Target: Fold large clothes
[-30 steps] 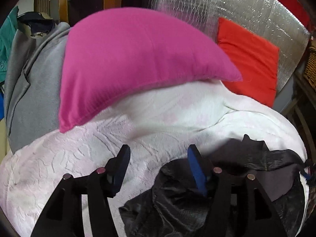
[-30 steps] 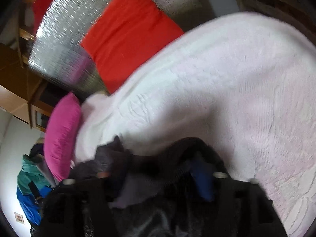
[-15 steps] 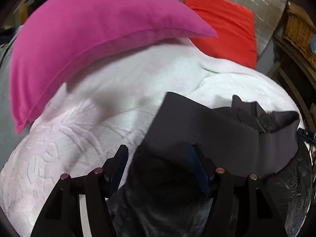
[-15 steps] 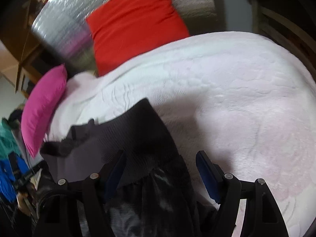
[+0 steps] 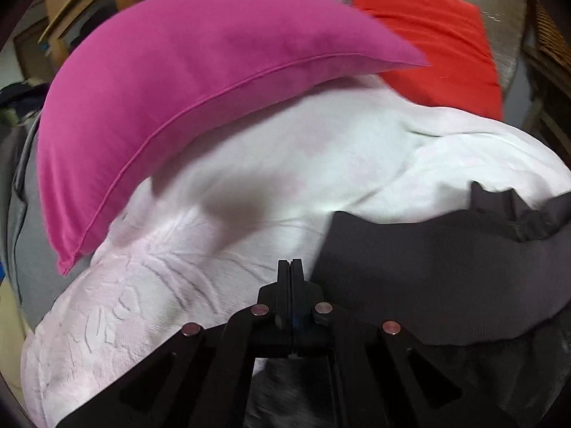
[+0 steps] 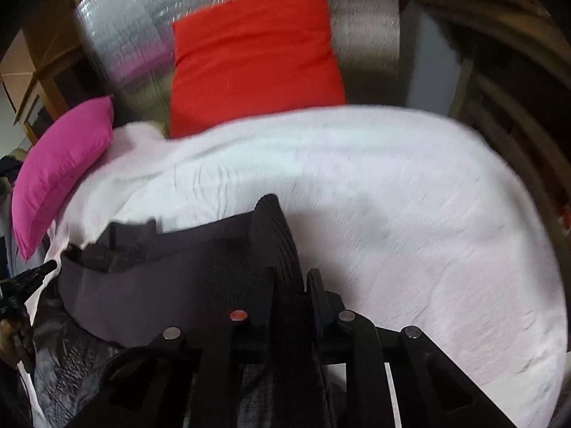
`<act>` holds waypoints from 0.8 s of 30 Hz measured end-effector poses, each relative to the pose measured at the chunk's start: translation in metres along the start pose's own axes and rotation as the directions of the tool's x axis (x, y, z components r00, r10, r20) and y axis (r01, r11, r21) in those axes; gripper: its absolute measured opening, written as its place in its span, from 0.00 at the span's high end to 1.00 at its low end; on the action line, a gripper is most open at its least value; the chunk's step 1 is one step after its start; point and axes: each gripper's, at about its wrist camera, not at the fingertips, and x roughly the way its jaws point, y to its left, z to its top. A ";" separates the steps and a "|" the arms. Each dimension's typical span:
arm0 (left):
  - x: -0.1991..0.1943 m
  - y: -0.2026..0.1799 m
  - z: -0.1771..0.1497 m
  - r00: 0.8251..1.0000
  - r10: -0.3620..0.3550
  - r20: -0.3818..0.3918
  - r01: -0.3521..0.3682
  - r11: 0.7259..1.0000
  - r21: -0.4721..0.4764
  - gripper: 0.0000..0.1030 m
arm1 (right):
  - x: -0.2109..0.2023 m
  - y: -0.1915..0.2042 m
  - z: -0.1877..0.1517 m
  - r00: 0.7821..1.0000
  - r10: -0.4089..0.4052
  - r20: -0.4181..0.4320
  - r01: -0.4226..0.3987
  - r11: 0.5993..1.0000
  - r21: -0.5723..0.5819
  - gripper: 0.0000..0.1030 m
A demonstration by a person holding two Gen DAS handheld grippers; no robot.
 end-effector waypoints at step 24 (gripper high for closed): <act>0.021 -0.018 0.000 0.983 -0.164 -0.084 0.172 0.980 0.099 0.84 | 0.038 0.002 -0.011 0.991 0.095 -0.094 -0.094 0.995 0.013 0.84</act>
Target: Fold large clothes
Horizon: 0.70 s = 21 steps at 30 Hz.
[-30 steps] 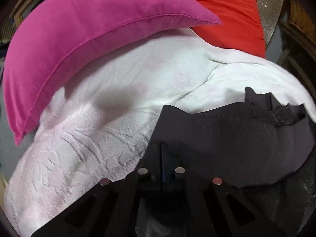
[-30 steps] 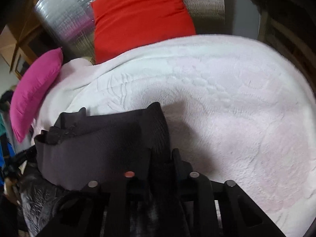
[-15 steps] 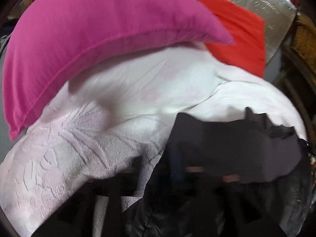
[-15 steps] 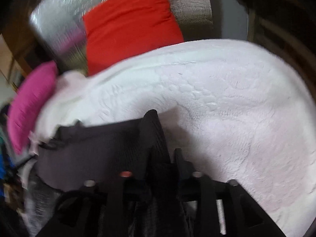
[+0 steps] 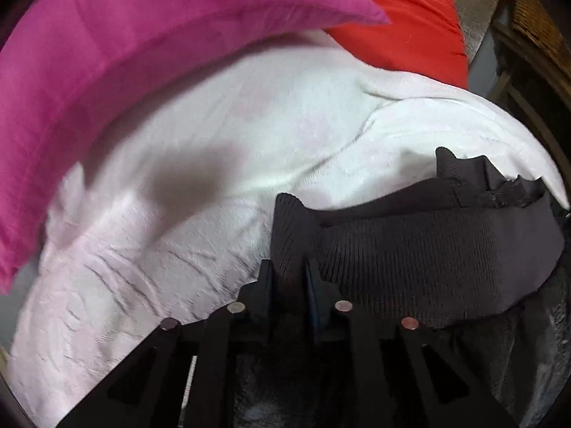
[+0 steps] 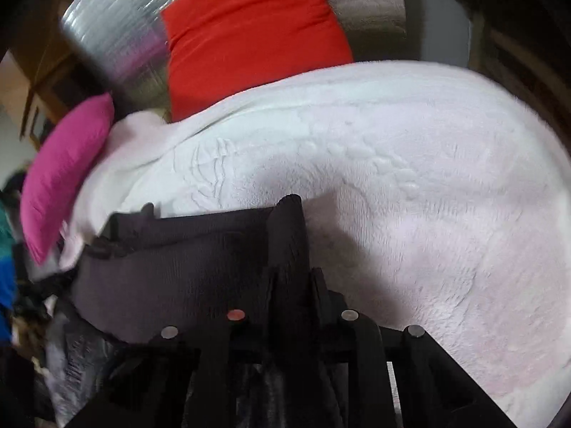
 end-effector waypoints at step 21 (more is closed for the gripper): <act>-0.014 -0.002 0.003 0.988 0.144 0.051 -0.141 0.988 -0.061 0.68 | -0.043 -0.008 -0.015 0.975 -0.191 0.113 0.186 0.981 0.056 0.35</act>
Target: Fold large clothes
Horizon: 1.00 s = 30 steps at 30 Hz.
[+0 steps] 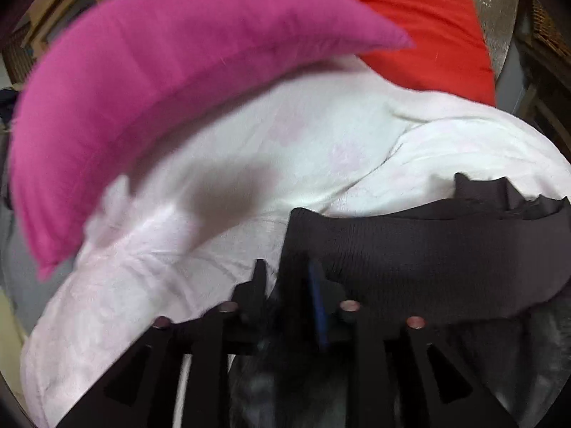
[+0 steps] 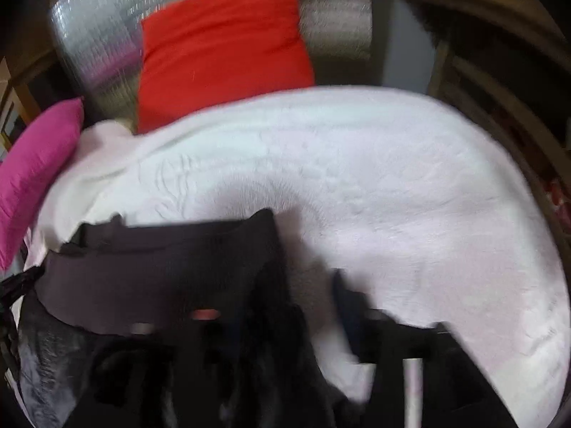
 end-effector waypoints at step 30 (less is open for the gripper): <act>-0.089 -0.095 -0.125 0.997 -0.069 0.035 0.068 0.997 0.026 0.48 | -0.055 0.081 -0.145 0.996 -0.059 0.059 0.068 0.983 -0.171 0.23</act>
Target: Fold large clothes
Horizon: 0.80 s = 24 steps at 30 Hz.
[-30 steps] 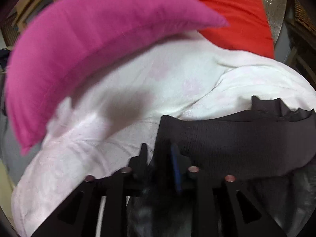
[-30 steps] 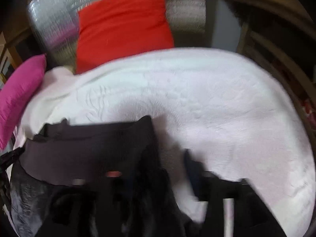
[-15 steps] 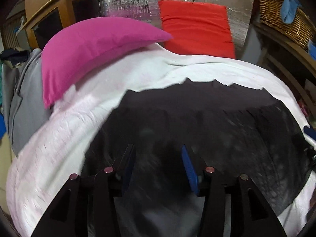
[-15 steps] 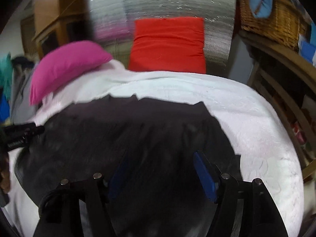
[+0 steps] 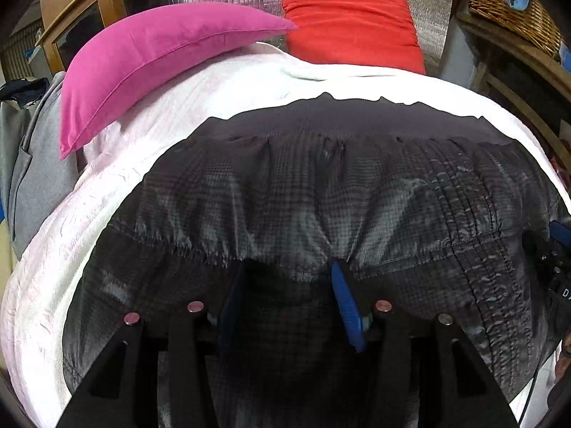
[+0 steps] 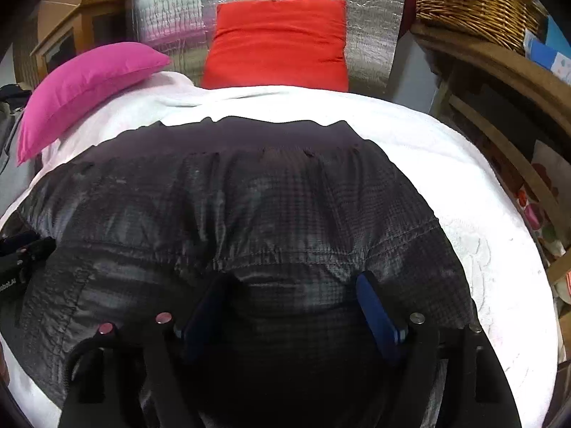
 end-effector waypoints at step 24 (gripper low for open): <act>-0.030 -0.008 -0.064 0.990 0.071 0.119 -0.073 0.997 0.011 0.46 | -0.049 0.064 -0.064 0.996 0.015 0.089 -0.002 0.990 -0.139 0.17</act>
